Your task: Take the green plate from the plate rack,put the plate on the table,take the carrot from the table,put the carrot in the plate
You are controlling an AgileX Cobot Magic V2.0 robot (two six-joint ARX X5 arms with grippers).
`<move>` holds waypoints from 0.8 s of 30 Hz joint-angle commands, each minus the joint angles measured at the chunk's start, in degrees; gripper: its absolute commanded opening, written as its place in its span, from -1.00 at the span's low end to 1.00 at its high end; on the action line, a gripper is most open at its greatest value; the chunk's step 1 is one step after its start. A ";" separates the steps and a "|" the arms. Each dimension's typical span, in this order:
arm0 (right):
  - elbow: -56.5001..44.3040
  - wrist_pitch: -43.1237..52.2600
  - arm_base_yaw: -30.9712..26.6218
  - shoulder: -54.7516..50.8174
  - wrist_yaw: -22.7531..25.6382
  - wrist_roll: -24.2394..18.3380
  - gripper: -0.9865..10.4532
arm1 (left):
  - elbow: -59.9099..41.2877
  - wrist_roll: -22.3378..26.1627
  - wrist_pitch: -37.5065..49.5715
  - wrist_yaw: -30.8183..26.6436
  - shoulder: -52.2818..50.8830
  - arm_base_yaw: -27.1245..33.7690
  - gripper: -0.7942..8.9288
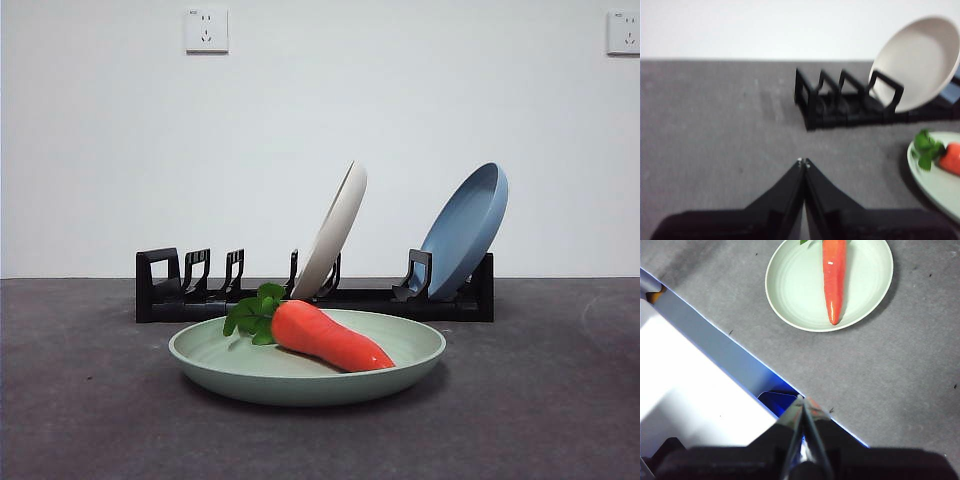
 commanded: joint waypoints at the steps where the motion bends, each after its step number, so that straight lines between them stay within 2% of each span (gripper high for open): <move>1: -0.07 0.22 0.11 -0.07 0.11 0.09 -0.83 | -0.46 -0.66 -2.14 -0.02 -0.20 0.15 -0.84; 18: -0.07 0.28 -0.09 -0.94 0.44 -0.66 -0.83 | -0.42 -0.63 -3.74 -0.02 -0.17 0.15 -0.84; 19: -0.07 0.96 -0.90 -1.73 2.10 -3.43 -0.83 | -0.42 -0.63 -3.72 0.00 -0.17 0.15 -0.84; 21: -0.22 4.33 -3.67 -3.69 4.96 -4.46 -0.83 | -0.42 -0.63 -3.72 -0.02 -0.17 0.15 -0.84; 24: -2.21 13.22 -11.69 -8.04 2.34 -4.63 -0.83 | -0.42 -0.63 -3.74 -0.02 -0.17 0.15 -0.84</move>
